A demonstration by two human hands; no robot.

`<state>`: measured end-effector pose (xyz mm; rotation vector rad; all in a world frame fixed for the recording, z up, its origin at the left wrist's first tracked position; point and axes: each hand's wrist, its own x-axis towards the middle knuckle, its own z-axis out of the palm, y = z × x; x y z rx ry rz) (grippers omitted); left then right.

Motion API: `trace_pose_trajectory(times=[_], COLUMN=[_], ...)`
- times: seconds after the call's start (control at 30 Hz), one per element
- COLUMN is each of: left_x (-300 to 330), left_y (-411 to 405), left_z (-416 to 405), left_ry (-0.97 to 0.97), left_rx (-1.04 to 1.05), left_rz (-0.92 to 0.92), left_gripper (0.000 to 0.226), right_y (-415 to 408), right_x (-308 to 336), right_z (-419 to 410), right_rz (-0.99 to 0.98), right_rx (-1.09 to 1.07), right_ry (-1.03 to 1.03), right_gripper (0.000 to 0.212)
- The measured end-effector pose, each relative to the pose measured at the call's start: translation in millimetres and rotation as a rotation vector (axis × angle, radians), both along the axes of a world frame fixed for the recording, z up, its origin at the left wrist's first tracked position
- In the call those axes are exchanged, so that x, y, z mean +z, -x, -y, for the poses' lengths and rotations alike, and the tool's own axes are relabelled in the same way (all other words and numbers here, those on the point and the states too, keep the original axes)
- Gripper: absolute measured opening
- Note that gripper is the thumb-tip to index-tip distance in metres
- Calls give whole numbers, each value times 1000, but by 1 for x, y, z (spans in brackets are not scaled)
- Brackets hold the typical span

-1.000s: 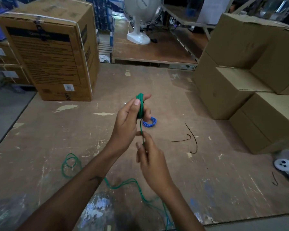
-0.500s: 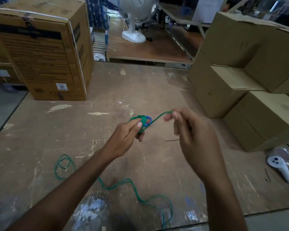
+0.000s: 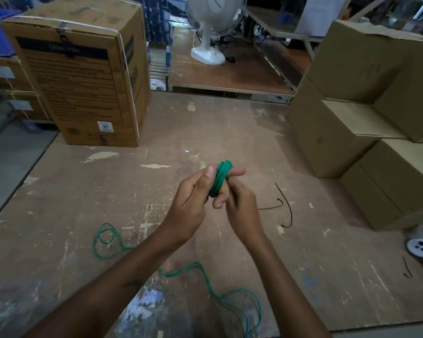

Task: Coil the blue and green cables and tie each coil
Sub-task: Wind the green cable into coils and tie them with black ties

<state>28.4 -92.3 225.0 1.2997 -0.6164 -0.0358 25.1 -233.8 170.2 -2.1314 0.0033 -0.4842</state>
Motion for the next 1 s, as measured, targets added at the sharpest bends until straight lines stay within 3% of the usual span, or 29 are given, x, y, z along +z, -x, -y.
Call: trace_pose_trajectory(times=[0.07, 0.17, 0.3, 0.47, 0.57, 0.67, 0.77, 0.9, 1.0], left_x=[2, -4, -20, -32, -23, -27, -26, -16, -16], left_y=[-5, -11, -15, -11, -3, -9, -7, -5, -12], left_z=[-1, 5, 16, 18, 18, 17, 17, 13, 4], left_ry=[18, -52, -150, -323, -420, -429, -326, -254, -332], left_rx=[6, 95, 216, 202, 276, 236, 106, -27, -67], left_rz=[-36, -68, -9, 123, 284, 231, 51, -28, 14], left_gripper=[45, 41, 32, 30, 32, 42, 51, 49, 47], right_y=[25, 58, 79, 85, 77, 62, 46, 32, 28], right_x=[-6, 0, 26, 63, 83, 90, 88, 76, 57], right_z=[-22, -46, -46, -22, -3, 21, 39, 38, 31], right_rz=[-1, -49, -154, -158, -95, 172, 326, 246, 176], right_rx=[4, 12, 28, -64, -130, -145, 10, 88, 75], right_ry=[20, 103, 287, 505, 682, 765, 529, -136, -380], right_gripper=[31, 20, 20, 23, 27, 31, 22, 9, 12])
